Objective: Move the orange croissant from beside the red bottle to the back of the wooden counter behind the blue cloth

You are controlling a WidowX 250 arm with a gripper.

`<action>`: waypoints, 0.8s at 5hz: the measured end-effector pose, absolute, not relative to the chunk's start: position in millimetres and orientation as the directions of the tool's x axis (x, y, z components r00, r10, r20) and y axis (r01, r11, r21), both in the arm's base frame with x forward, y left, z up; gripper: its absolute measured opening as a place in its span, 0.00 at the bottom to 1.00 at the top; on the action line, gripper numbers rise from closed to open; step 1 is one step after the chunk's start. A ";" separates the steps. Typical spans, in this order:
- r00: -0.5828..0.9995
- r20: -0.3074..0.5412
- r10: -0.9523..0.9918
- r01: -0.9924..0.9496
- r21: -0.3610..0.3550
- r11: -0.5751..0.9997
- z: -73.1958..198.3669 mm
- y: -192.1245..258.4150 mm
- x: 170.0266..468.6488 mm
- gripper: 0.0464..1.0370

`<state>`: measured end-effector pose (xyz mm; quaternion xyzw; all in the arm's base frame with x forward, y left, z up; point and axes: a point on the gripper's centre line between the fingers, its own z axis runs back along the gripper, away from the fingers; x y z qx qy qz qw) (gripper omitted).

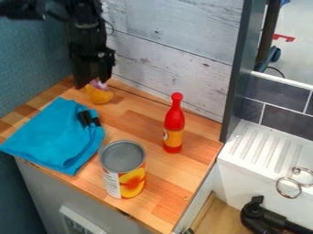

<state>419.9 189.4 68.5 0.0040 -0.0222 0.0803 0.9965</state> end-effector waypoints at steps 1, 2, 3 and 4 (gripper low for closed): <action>0.990 0.016 0.142 -0.142 0.005 0.990 84.3 177.0 392.9 0.97; 1.000 0.000 0.029 -0.029 0.000 1.000 115.6 132.7 358.7 0.97; 0.995 -0.056 -0.083 0.083 0.002 0.997 133.9 85.4 328.0 0.96; 0.974 -0.081 -0.211 0.214 0.029 0.976 150.1 35.1 312.0 0.96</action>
